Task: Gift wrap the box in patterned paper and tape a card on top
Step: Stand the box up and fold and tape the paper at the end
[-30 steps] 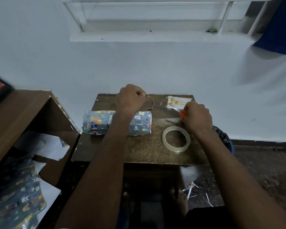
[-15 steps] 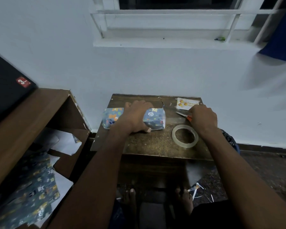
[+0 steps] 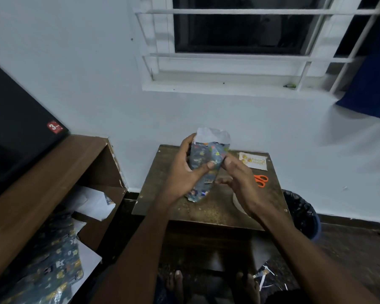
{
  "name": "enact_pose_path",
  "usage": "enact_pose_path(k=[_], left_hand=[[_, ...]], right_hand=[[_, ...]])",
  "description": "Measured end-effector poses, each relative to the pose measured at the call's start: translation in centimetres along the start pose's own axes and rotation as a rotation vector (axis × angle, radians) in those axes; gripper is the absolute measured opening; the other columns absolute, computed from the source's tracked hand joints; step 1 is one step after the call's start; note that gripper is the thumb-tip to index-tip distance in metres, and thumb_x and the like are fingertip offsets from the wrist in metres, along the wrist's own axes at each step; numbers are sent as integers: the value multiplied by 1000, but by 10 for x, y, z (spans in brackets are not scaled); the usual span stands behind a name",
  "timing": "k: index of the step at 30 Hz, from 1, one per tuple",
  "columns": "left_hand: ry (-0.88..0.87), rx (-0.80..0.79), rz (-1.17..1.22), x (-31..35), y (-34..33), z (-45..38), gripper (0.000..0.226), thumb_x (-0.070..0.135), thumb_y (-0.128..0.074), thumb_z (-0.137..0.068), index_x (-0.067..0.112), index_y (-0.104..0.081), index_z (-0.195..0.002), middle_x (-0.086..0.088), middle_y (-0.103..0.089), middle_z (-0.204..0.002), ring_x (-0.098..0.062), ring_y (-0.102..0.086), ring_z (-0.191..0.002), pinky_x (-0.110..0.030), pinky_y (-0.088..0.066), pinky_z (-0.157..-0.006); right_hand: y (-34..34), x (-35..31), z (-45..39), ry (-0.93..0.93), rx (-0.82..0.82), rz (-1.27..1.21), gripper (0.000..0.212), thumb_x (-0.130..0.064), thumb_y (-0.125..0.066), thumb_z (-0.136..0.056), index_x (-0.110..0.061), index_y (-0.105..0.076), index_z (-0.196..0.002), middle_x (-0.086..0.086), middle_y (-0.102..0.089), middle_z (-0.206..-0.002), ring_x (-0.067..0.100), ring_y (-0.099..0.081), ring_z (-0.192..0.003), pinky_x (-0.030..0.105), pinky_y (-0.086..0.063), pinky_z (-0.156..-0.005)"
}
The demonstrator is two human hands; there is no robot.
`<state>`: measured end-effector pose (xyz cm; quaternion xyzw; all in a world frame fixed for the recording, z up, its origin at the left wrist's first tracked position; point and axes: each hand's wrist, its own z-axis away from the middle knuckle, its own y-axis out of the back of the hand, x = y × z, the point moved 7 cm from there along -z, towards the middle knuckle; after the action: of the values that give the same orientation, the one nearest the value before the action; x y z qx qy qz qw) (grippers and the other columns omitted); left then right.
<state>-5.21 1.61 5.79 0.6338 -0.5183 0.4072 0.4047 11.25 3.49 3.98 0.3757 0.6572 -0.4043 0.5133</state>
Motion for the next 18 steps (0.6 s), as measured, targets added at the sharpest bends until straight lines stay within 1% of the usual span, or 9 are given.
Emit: enact_pose_path(k=[2,4,6,7,10,12,13,15,18], left_hand=[[29,68,38,-1,2,3,79,18,-83,-92,29,-36,-155,-2,-63,-143,-19,-67,-126,-44,-58,-101],[47,120,52,-3,1,4,72,14,-79,-94,27,-34,-148,-4,-64,-139,-16,-70,-120,-38,-60,-96],[65,163,39,-6,2,2,59,14,-75,-97,27,-34,-137,-6,-65,-134,-12,-72,-115,-29,-59,-90],[84,163,30,-9,2,0,54,16,-73,-99,27,-34,-135,-7,-65,-132,-12,-72,-113,-27,-59,-86],[219,114,74,-22,0,-5,49,23,-70,-101,24,-39,-138,-4,-71,-125,-10,-74,-106,-28,-60,-78],[331,76,145,-30,-5,-6,48,24,-71,-100,22,-44,-140,-3,-73,-122,-9,-76,-98,-25,-60,-75],[390,76,177,-35,-7,-6,47,25,-72,-100,22,-47,-139,-4,-74,-121,-12,-77,-96,-26,-61,-74],[501,119,238,-46,-8,-3,46,29,-75,-98,19,-53,-137,-8,-76,-119,-21,-79,-96,-37,-64,-78],[630,195,334,-59,-8,2,50,32,-71,-92,7,-63,-134,-15,-79,-113,-34,-78,-99,-54,-62,-93]], right_hand=[[-6,-5,-1,124,-14,177,49,-18,-71,-99,-18,-57,-145,-5,-67,-138,14,-62,-129,31,-55,-99],[-7,-3,-3,154,37,212,58,-10,-79,-92,-17,-53,-143,0,-69,-134,20,-64,-127,42,-55,-104],[-6,-2,-3,129,96,168,57,-9,-81,-91,-18,-49,-137,6,-72,-123,24,-69,-117,46,-61,-92],[-5,-2,-4,116,120,151,54,-10,-80,-91,-19,-48,-134,7,-73,-117,24,-72,-109,41,-62,-83],[6,-3,-8,36,229,102,42,-18,-78,-94,-17,-51,-125,8,-73,-94,16,-72,-80,26,-55,-62],[12,3,-13,-81,295,48,33,-28,-76,-96,-13,-57,-120,10,-76,-97,19,-74,-77,28,-55,-59],[14,8,-16,-144,307,37,31,-33,-74,-97,-11,-62,-115,10,-77,-101,23,-76,-83,30,-57,-62],[13,18,-20,-239,279,58,39,-44,-66,-101,-6,-70,-110,13,-78,-106,31,-77,-97,37,-60,-75],[1,29,-21,-340,146,70,53,-57,-56,-103,-10,-77,-113,11,-79,-110,31,-77,-104,47,-59,-96]])
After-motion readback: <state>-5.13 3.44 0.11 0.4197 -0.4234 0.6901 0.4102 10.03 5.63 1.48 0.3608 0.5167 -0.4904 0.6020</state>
